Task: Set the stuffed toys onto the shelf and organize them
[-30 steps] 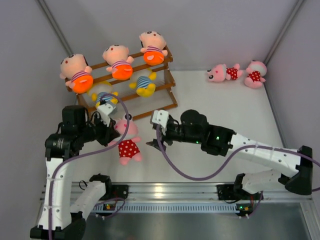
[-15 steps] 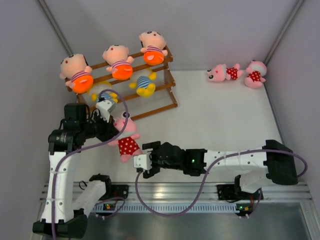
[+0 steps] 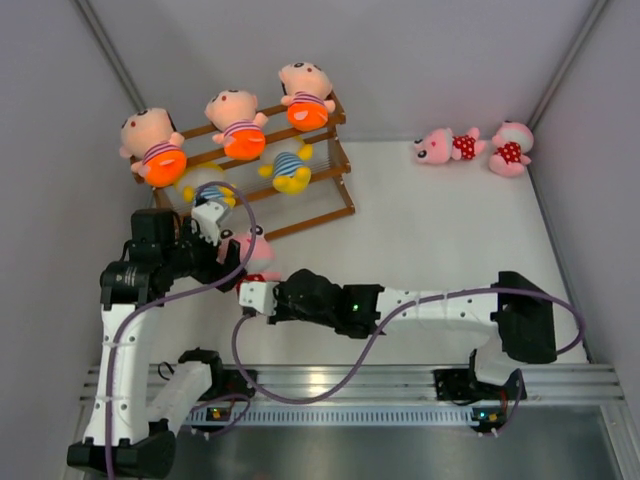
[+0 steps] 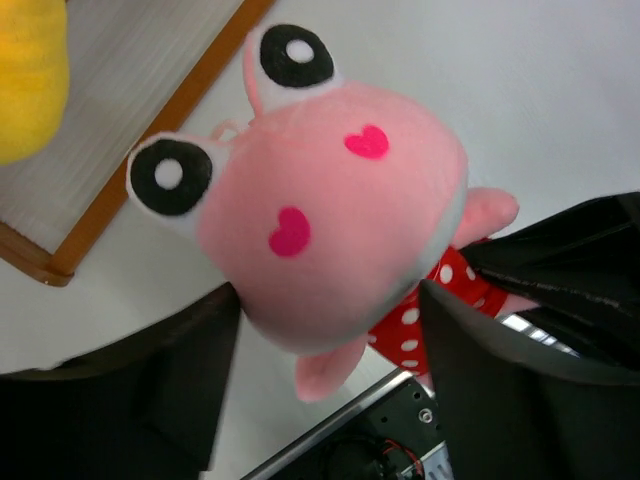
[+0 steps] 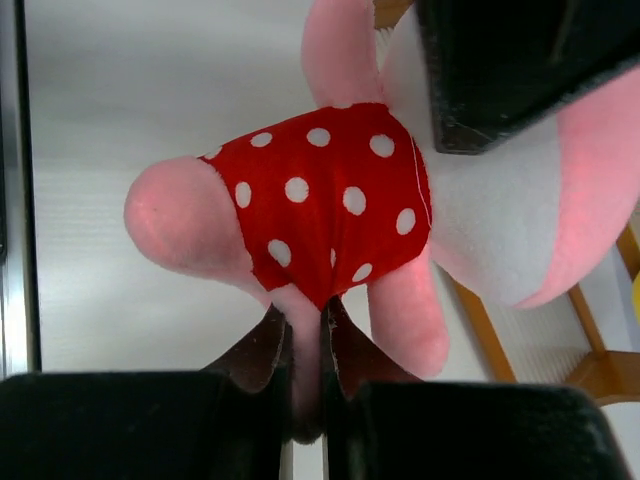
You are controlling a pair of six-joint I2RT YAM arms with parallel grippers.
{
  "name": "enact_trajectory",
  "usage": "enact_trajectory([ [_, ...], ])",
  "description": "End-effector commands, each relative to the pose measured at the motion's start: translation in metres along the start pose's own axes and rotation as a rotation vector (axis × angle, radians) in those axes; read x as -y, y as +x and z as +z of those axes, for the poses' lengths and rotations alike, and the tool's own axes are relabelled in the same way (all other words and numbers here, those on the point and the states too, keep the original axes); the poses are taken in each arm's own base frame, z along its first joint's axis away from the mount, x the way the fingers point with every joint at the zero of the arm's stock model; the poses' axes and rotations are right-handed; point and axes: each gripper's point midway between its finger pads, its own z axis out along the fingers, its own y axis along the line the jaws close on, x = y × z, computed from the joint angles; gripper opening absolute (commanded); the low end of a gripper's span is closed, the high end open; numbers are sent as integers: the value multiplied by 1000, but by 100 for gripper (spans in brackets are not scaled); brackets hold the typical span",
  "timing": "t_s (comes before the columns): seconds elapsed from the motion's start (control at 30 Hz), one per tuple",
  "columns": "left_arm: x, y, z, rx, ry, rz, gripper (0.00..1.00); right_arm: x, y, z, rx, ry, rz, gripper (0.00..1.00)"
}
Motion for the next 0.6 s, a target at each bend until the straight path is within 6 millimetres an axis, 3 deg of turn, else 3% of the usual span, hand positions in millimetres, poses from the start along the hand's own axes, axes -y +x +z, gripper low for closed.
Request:
enact_trajectory([
  [0.0, -19, 6, 3, -15, -100, 5, 91, 17, 8, -7, 11, 4, 117, 0],
  [0.03, -23, 5, 0, -15, -122, 10, 98, 20, 24, -8, -18, -31, 141, 0],
  [0.2, -46, 5, -14, -35, -274, 36, 98, 20, 89, -19, -133, -136, 180, 0],
  [0.33, -50, 8, -12, -56, -287, 29, 98, 55, 139, -11, -267, -64, 150, 0],
  [0.43, -46, 14, -7, -65, -264, 5, 98, 84, 159, -4, -321, -8, 134, 0],
  [0.57, -52, 21, -6, -93, -292, 8, 98, 123, 165, 2, -297, 70, 117, 0],
])
